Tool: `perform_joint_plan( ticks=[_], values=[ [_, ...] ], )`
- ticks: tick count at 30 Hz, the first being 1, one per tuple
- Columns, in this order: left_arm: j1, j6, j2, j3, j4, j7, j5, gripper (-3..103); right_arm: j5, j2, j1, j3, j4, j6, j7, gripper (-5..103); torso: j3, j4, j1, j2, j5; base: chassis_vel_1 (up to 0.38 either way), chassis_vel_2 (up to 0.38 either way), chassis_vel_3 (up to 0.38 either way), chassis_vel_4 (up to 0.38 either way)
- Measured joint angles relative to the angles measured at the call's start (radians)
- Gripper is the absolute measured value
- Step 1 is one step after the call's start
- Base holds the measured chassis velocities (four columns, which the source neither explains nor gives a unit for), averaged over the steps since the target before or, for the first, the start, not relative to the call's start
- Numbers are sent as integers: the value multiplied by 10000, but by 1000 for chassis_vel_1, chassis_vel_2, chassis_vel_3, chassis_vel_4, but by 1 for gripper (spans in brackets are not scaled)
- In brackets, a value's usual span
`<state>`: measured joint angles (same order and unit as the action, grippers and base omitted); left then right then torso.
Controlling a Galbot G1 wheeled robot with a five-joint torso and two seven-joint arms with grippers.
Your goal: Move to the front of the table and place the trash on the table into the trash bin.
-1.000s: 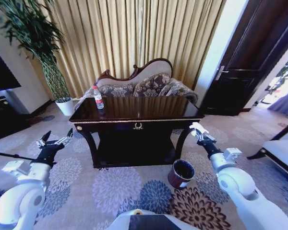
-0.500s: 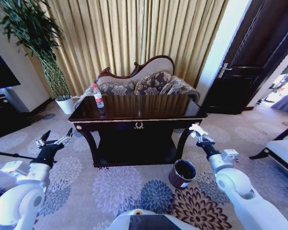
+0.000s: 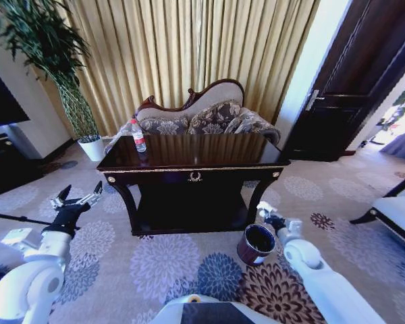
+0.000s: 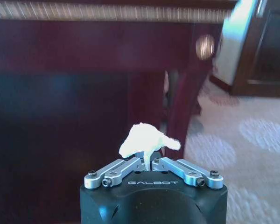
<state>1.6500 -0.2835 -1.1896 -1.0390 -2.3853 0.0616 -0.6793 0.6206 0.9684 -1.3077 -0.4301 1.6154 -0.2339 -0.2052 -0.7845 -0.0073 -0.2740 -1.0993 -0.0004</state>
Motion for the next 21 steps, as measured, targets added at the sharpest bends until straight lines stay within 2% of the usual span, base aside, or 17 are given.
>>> perform_joint_plan(
  ticks=[5, 12, 15, 21],
  values=[
    [17, -3, -17, -106, -72, 4, -2, 100, -446, 155, 798, 749, -1713, 176, -42, 0, -1, -2, -2, 1, 2, 0, 0, 0, 0],
    [46, -4, -110, -229, -145, 10, -15, 100, -604, 281, 1925, 1421, -3407, 263, -100, 0, 0, -1, 0, 0, 0, 0, 0, 0, 0],
    [61, -4, -205, -195, -175, 18, 64, 100, -670, 421, 2943, 1804, -4500, 353, -315, 0, 0, 2, -2, 1, 0, 0, 0, 0, 0],
    [74, -4, -222, -207, -211, 20, 86, 100, -898, 690, 3817, 2094, -5752, 419, -657, 0, -1, 1, -1, 1, 2, 0, 0, 0, 0]
  ],
)
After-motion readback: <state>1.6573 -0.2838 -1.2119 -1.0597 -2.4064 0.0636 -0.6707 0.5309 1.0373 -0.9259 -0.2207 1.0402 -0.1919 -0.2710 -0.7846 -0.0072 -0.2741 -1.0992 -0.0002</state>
